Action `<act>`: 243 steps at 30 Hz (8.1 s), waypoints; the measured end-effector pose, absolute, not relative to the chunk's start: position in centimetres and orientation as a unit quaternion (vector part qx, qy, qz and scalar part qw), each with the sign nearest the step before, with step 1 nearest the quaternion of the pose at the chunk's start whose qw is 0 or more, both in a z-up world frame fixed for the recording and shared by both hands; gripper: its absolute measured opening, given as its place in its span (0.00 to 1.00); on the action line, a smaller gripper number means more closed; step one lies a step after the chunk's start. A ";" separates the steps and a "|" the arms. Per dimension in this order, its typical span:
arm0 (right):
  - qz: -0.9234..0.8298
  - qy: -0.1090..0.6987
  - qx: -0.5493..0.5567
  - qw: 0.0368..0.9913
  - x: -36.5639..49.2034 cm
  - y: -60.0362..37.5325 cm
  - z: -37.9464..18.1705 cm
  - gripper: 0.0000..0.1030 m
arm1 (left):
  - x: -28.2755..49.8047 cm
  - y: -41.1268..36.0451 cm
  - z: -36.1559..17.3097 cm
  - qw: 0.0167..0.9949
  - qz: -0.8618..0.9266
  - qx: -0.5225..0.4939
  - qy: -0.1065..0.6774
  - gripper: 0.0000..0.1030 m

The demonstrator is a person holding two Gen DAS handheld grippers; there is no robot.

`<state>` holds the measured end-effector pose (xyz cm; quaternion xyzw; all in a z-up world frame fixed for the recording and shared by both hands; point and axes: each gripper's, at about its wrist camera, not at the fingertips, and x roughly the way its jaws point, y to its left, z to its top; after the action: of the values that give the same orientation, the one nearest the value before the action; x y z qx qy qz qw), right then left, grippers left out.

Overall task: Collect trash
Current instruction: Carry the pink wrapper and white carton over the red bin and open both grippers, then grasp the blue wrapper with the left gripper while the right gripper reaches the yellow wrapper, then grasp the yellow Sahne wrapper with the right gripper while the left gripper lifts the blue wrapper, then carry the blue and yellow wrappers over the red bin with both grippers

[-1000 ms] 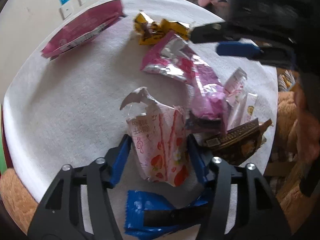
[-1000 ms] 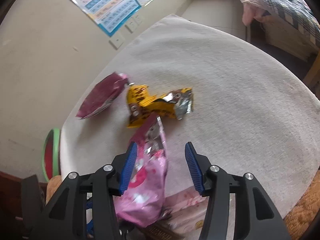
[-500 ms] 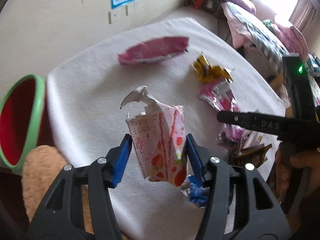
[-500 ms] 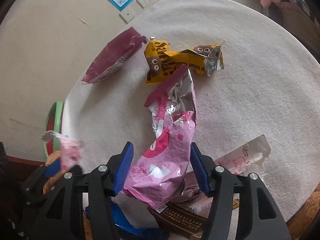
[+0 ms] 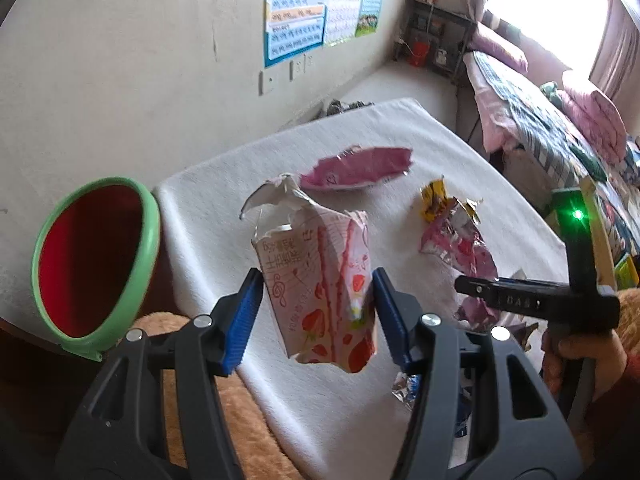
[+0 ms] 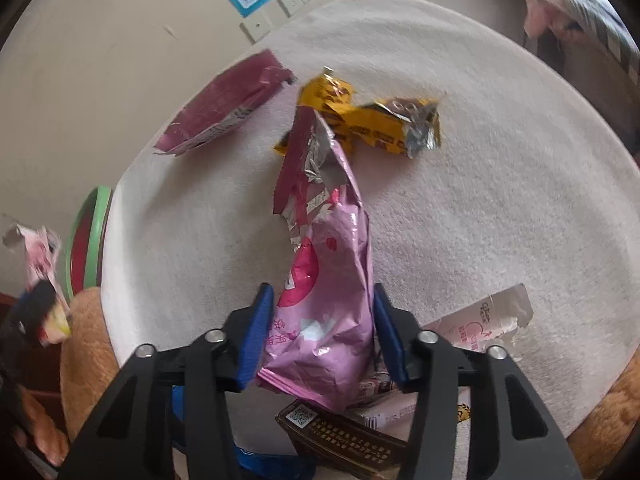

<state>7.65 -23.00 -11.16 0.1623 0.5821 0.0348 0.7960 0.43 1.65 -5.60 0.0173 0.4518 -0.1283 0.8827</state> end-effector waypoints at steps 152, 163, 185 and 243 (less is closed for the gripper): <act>0.044 0.547 0.077 0.833 10.4 -21.8 -8.5 0.23 | 1.0 -0.6 -11.5 0.815 -0.194 0.002 0.546 0.07; 0.050 0.565 0.084 0.819 10.0 -21.2 -10.2 0.38 | 0.2 0.5 -12.0 0.820 -0.166 -0.035 0.547 0.65; 0.065 0.574 0.061 0.814 10.5 -19.7 -11.6 0.36 | -1.0 -1.0 -15.5 0.804 -0.141 -0.015 0.577 0.63; 0.130 0.477 0.043 0.868 6.6 -8.8 -1.1 0.30 | 0.1 10.7 -4.2 0.917 -0.029 -0.004 0.398 0.47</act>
<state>6.60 -8.76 -1.07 0.0428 0.4768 0.1300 0.8683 0.11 10.74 -4.21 -0.0037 0.3984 -0.0286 0.9168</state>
